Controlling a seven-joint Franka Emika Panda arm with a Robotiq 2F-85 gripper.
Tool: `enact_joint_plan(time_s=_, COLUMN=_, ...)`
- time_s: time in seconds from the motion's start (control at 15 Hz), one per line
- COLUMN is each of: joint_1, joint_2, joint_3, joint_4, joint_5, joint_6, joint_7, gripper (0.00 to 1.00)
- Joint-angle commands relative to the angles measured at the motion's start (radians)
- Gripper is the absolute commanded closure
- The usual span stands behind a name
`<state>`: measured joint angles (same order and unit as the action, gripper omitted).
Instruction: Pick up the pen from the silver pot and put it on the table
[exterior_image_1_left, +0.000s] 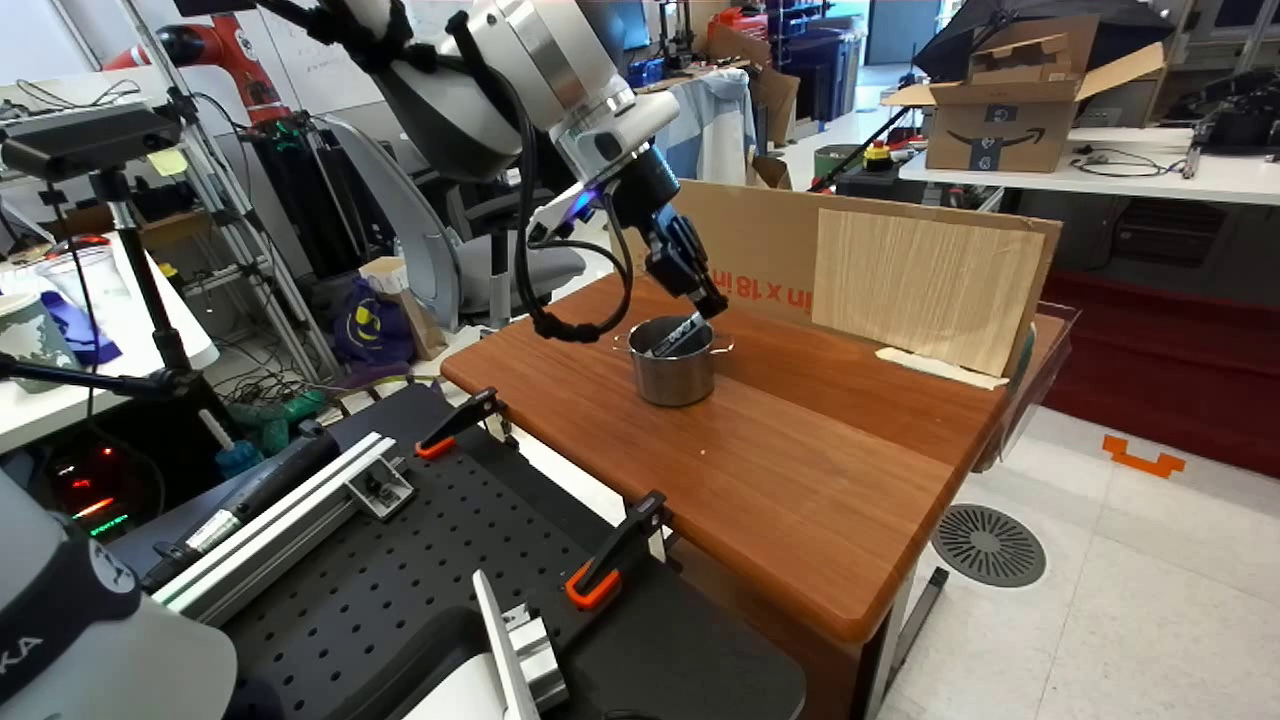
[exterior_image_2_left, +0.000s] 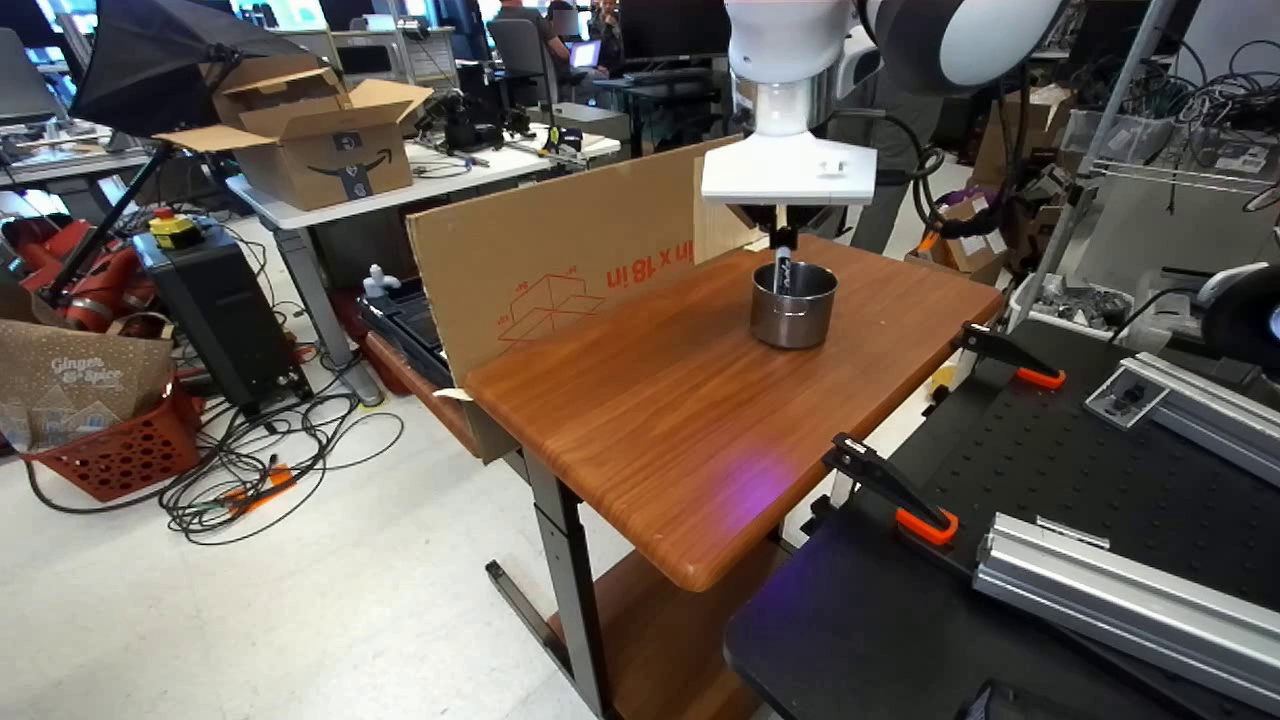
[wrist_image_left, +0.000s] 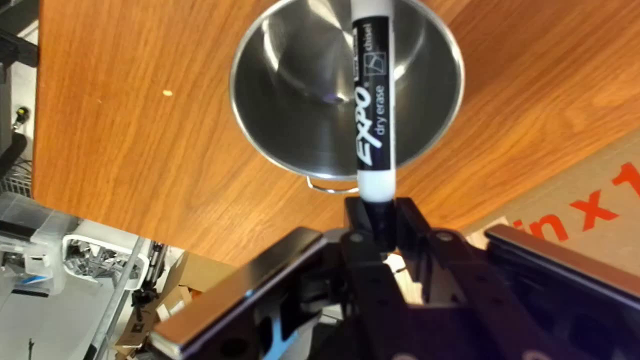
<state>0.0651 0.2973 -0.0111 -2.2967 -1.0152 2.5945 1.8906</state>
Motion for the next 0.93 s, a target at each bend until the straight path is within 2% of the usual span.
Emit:
enact_joint_plan(time_s=0.0, joint_1=0.002, joint_2=-0.079, joint_3=0.004, joint_4=-0.019, joint_5=0.040, joint_6=-0.008, joint_7=-0.087, gripper=0.95)
enact_joint_plan(time_s=0.27, joint_1=-0.003, joint_2=-0.166, joint_3=0.014, joint_4=-0.013, joint_5=0.096, joint_6=-0.013, joint_7=-0.199, gripper=0.95)
enact_joint_plan(time_s=0.4, joint_1=0.003, joint_2=-0.187, joint_3=0.016, joint_4=0.003, joint_5=0.111, joint_6=-0.018, joint_7=-0.213, gripper=0.95)
enact_joint_plan(time_s=0.87, joint_1=0.044, joint_2=-0.089, joint_3=0.052, joint_4=0.077, joint_5=0.119, joint_6=-0.011, joint_7=-0.138, gripper=0.95)
